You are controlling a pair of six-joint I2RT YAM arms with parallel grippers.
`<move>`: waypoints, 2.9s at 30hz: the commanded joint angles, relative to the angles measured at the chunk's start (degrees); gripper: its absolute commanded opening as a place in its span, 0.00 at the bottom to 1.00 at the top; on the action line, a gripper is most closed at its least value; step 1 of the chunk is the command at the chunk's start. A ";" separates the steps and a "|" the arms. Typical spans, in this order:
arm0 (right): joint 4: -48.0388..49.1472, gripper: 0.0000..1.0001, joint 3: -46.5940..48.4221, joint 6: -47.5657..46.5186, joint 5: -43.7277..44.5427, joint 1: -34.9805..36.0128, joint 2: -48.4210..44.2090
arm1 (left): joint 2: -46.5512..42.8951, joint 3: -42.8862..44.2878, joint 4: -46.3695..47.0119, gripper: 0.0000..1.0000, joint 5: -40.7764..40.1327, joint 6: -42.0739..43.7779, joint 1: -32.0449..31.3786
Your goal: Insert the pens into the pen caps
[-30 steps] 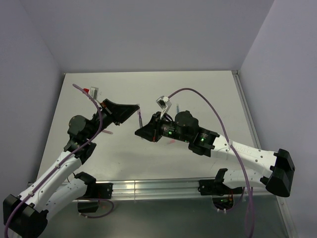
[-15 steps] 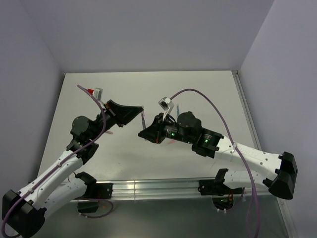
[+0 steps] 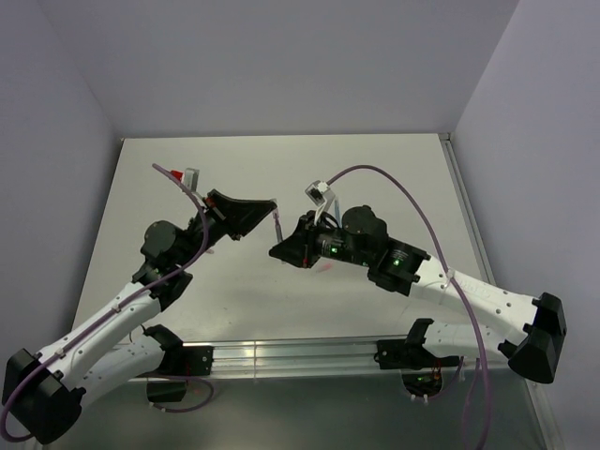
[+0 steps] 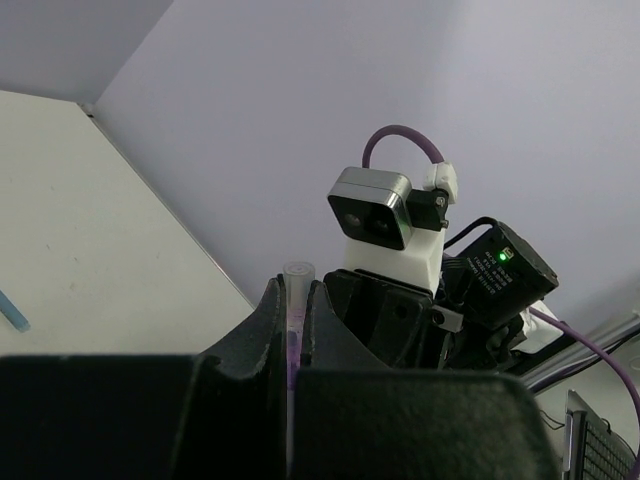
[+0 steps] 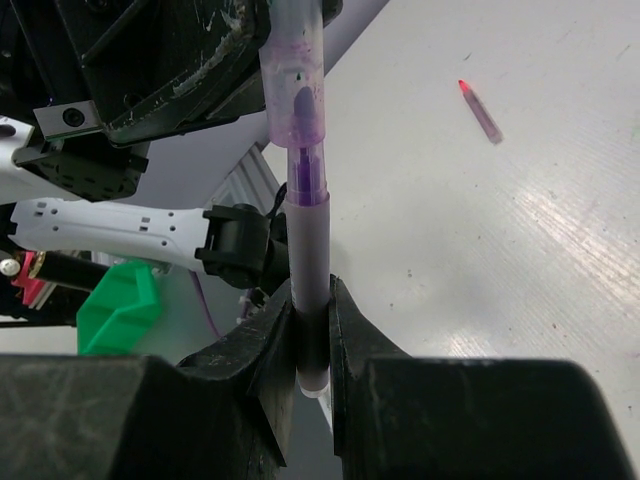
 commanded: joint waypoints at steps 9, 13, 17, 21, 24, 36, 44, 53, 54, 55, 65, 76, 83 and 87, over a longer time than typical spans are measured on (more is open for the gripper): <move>3.05 0.00 2.70 -1.61 -0.52 -6.65 -3.95 | 4.34 0.37 3.33 0.00 -0.64 2.74 -4.31; 3.14 0.00 2.35 -1.78 -2.28 -8.42 -4.39 | 6.44 1.16 3.85 0.00 -0.64 3.27 -4.75; 3.57 0.00 1.56 -1.52 -3.77 -9.74 -4.13 | 7.59 2.04 4.22 0.00 -0.38 3.36 -5.19; 4.10 0.00 0.59 -1.43 -4.31 -10.62 -4.21 | 8.20 2.39 4.48 0.00 -0.38 3.71 -5.28; 3.40 0.00 1.64 -1.78 -4.74 -11.41 -2.99 | 9.78 2.83 5.36 0.00 0.50 3.80 -6.15; -0.55 0.00 9.11 -3.54 -9.23 -21.16 -1.93 | 12.16 2.74 1.93 0.00 -6.97 9.95 -19.60; -0.64 0.00 10.25 -3.10 -10.90 -23.45 -1.58 | 12.51 2.83 -0.97 0.00 -8.20 13.64 -23.55; -0.82 0.00 12.36 -2.84 -12.21 -24.95 -1.05 | 11.81 0.81 -0.53 0.00 -10.13 14.26 -25.93; -0.82 0.00 12.45 -2.75 -12.83 -25.12 -0.88 | 11.55 0.64 -0.71 0.00 -10.74 14.34 -25.93; -0.82 0.00 12.10 -2.49 -13.88 -25.03 -0.96 | 10.76 0.64 -0.97 0.00 -11.53 14.34 -25.93; -4.59 0.00 8.76 -3.19 -16.52 -24.16 -4.13 | 5.48 6.16 -6.07 0.23 -27.53 17.59 -25.49; -7.32 0.00 7.71 -4.24 -18.45 -23.36 -5.79 | 4.17 12.50 -11.52 0.60 -31.84 20.06 -22.24; -8.20 0.00 7.00 -4.94 -19.08 -20.29 -6.85 | 6.53 16.71 -12.93 0.66 -15.10 18.65 -12.05; -9.08 0.00 7.97 -5.74 -19.51 -18.53 -5.80 | 8.91 18.30 -11.26 0.66 -7.86 17.86 -8.62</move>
